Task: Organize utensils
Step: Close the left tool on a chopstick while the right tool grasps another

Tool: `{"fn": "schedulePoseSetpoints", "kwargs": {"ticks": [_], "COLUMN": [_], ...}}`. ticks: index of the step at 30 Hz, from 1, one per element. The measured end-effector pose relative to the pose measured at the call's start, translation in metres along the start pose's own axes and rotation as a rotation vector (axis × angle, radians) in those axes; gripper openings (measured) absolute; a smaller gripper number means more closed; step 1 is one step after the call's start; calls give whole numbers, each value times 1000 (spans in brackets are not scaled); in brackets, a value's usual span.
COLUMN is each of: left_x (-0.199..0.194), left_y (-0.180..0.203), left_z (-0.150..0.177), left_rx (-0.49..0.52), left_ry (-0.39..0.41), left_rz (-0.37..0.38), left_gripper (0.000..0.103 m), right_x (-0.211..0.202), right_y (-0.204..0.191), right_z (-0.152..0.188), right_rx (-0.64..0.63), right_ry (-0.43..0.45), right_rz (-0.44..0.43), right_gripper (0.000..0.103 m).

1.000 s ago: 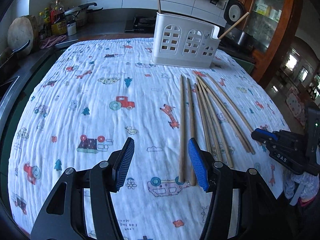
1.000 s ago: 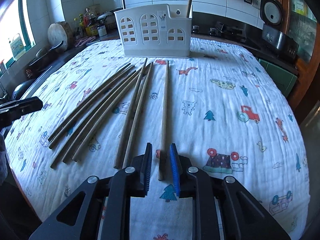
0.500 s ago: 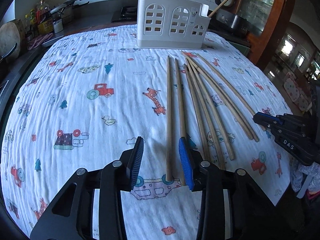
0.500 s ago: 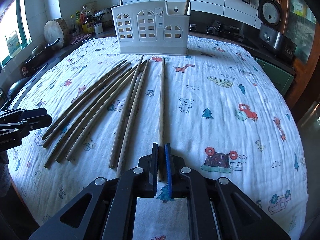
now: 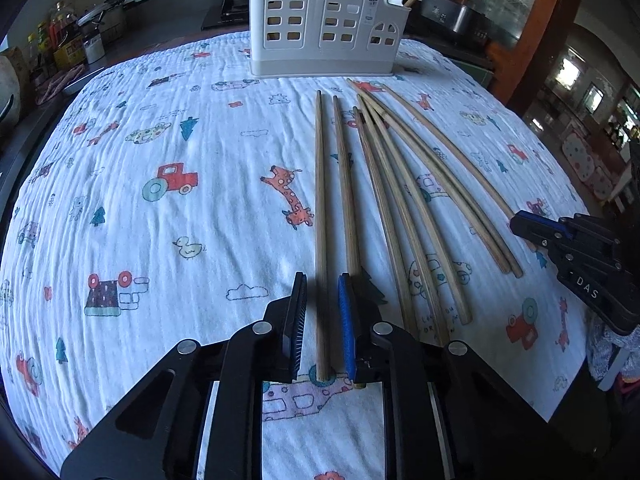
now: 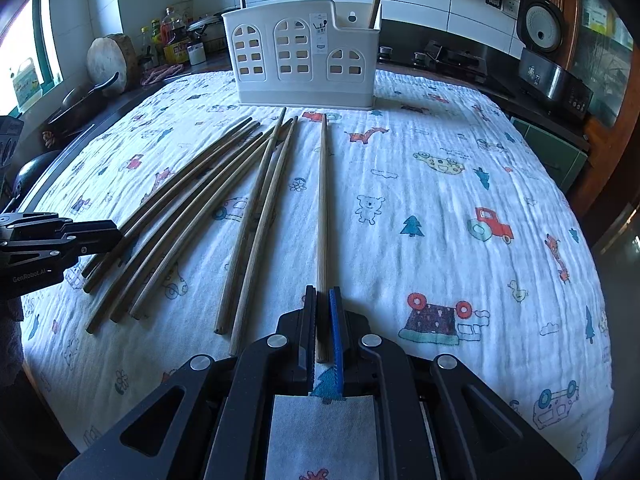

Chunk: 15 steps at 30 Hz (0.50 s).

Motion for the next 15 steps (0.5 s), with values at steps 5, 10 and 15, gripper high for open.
{"fn": "schedulePoseSetpoints", "kwargs": {"ticks": [5, 10, 15], "left_x": [3, 5, 3], "left_y": [0, 3, 4], "left_z": [-5, -8, -9], "left_rx": [3, 20, 16], "left_ry": [-28, -43, -38], "left_rz": [2, -28, -30], "left_gripper": [13, 10, 6], "right_x": [0, 1, 0], "right_y": [0, -1, -1], "right_z": [0, 0, 0], "right_rx": [0, -9, -5], "right_ry": [0, 2, 9], "right_rz": [-1, 7, 10], "right_gripper": [7, 7, 7]}}
Point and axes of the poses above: each gripper's, at about its wrist camera, not at the fingertips, and x roughly the way its jaws point, y to its right, z to its underside, the point moved 2 cm from there along x, roughly the way its jaws point, and after that the axes turned 12 degrees about -x, right-handed, at the moved point
